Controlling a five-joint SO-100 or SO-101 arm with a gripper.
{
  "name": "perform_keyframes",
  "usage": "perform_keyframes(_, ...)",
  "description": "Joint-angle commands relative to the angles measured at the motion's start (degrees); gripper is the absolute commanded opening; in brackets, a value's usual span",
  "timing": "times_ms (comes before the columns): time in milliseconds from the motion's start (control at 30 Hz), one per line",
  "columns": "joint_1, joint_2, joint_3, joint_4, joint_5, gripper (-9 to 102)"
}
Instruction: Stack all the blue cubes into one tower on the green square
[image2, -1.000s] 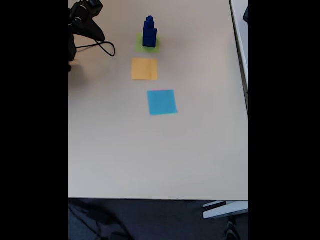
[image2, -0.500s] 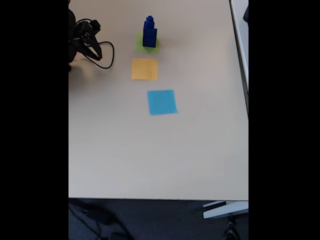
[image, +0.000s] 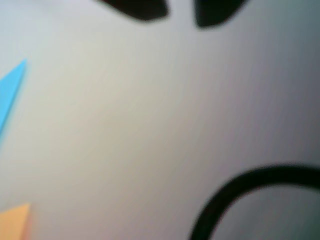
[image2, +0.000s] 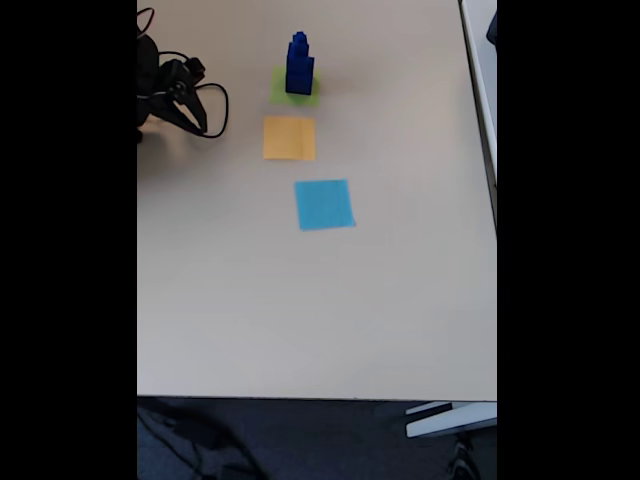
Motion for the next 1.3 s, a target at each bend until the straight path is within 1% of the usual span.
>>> perform_keyframes(0, -0.3, 1.5, 0.3, -1.8, 2.1, 0)
perform_keyframes(233, -3.6, 1.5, 3.1, -4.5, 7.8, 0)
perform_keyframes(400, -6.2, 1.4, 3.7, -3.7, 10.4, 0)
perform_keyframes(467, -7.0, 1.4, 5.3, -5.1, 9.5, 0)
perform_keyframes(900, -9.0, 1.4, 4.9, -4.8, 7.4, 0)
perform_keyframes(1033, -11.6, 1.4, 4.9, -4.7, 5.4, 0)
perform_keyframes(1267, -12.0, 1.4, 4.9, -4.6, 4.9, 0)
